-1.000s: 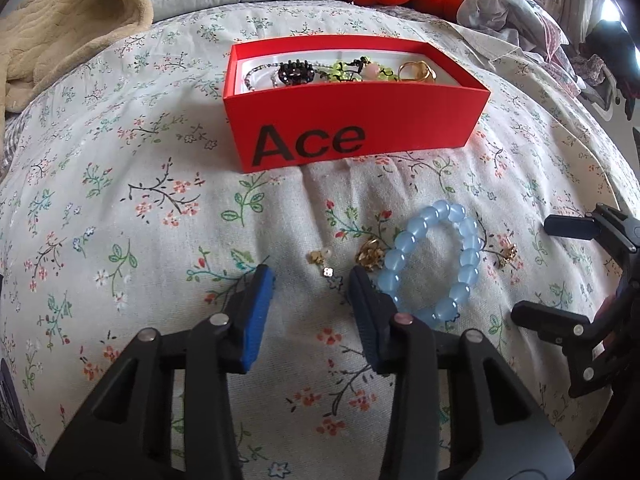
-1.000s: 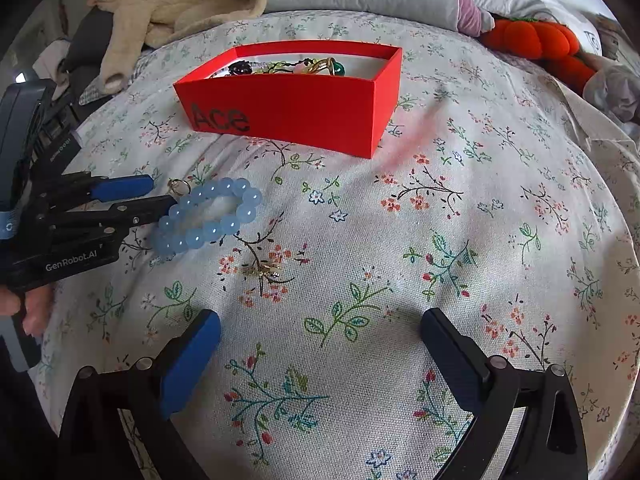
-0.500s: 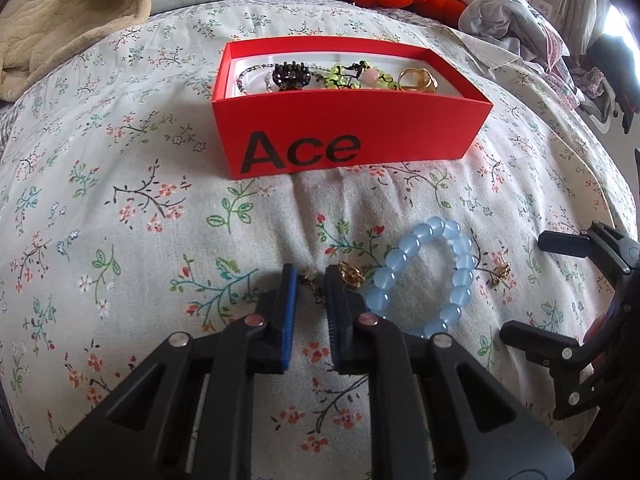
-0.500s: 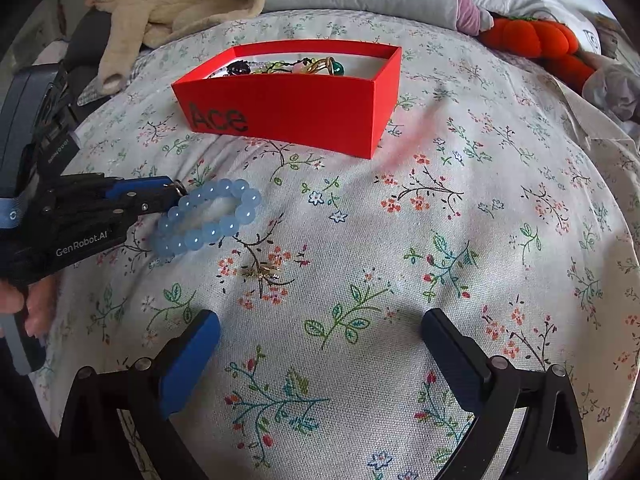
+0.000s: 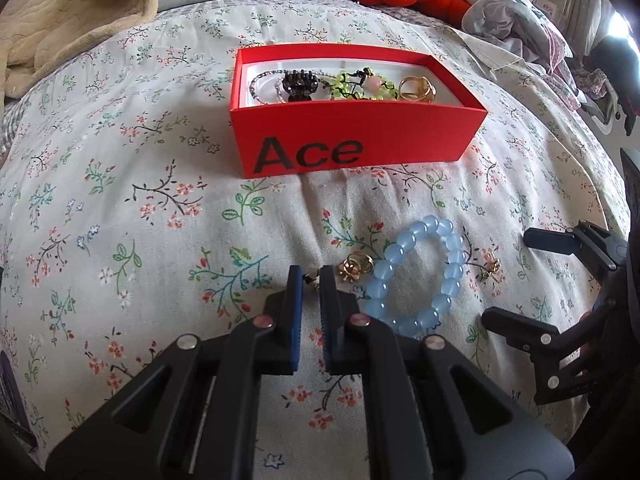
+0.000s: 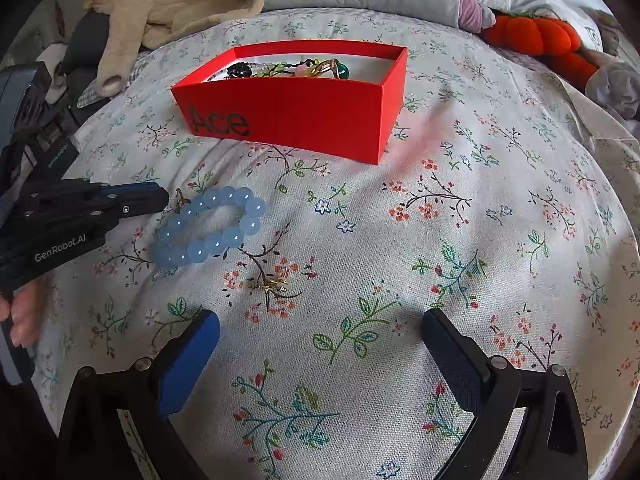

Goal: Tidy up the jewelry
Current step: 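Grasp another small gold earring beside the blue bracelet with the right tool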

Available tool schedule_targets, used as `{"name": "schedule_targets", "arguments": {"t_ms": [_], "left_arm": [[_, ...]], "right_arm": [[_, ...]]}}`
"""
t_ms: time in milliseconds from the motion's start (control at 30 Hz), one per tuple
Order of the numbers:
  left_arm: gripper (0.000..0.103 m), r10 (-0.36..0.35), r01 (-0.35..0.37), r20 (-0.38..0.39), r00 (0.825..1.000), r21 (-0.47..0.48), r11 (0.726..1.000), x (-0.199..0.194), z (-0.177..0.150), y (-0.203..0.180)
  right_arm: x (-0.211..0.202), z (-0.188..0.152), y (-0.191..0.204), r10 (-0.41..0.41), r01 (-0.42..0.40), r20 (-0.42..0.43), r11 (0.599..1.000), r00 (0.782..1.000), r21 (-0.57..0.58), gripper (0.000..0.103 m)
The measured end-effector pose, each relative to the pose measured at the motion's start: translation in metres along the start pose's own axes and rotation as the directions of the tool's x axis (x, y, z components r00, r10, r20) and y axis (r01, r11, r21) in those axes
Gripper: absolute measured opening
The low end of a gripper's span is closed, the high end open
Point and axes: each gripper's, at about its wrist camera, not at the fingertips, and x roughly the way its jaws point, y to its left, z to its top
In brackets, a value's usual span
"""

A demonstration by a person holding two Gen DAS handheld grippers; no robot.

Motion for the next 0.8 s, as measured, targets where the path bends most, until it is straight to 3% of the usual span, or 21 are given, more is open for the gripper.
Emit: {"name": "schedule_targets", "arguments": {"t_ms": [267, 467, 800], "left_arm": [[0.009, -0.002, 0.002, -0.011, 1.000, -0.021, 1.000, -0.006, -0.005, 0.006], [0.009, -0.013, 0.012, -0.023, 1.000, -0.042, 0.999, -0.008, -0.005, 0.008], [0.009, -0.013, 0.012, -0.032, 0.999, -0.037, 0.999, -0.009, -0.008, 0.007]], "right_arm": [[-0.003, 0.008, 0.011, 0.036, -0.035, 0.009, 0.997, 0.999, -0.072, 0.062], [-0.002, 0.012, 0.016, 0.054, -0.053, 0.002, 0.994, 0.999, -0.094, 0.045], [-0.001, 0.014, 0.016, 0.067, -0.067, -0.002, 0.993, 0.998, -0.098, 0.031]]}}
